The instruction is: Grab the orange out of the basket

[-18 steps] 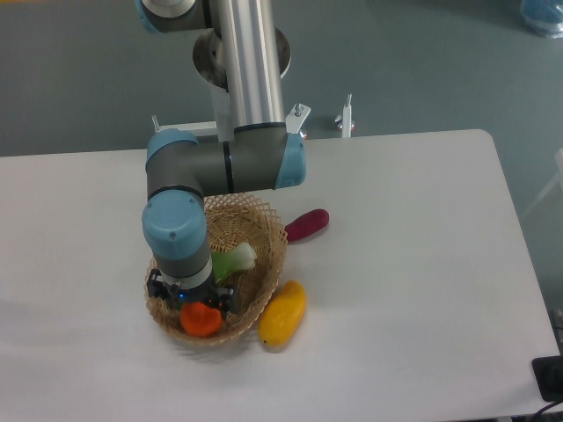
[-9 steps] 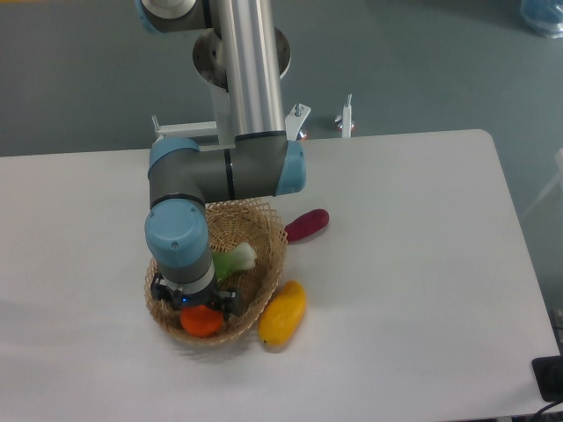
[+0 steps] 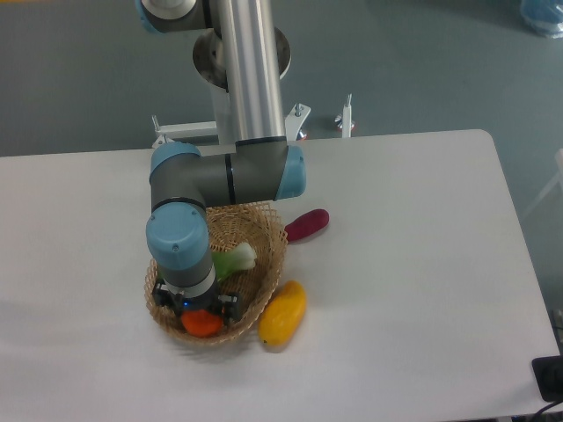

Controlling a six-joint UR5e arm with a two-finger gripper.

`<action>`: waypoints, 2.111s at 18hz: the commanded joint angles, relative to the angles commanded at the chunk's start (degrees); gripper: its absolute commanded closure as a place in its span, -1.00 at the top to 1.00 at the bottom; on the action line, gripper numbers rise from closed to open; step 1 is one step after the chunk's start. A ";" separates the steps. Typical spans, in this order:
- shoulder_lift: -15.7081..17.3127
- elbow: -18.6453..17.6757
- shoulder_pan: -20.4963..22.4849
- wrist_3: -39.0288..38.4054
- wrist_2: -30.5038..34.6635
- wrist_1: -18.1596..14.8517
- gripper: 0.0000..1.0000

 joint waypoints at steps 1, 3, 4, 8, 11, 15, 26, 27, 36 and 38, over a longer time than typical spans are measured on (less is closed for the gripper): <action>0.00 0.00 0.00 0.09 0.09 0.00 0.62; 0.17 0.00 0.00 0.35 0.18 0.00 0.49; 0.26 0.00 0.00 0.44 0.18 0.00 0.47; 0.53 0.09 0.09 0.70 0.09 0.00 0.40; 0.79 0.18 0.09 0.79 0.09 -0.09 0.39; 2.63 0.52 0.17 1.75 -0.44 -0.09 0.38; 8.17 5.88 9.74 12.99 -3.16 -4.03 0.38; 8.26 7.02 10.80 15.01 -3.42 -5.61 0.38; 9.49 10.46 17.92 26.19 -5.35 -11.16 0.25; 9.75 10.46 18.80 26.37 -5.80 -12.56 0.25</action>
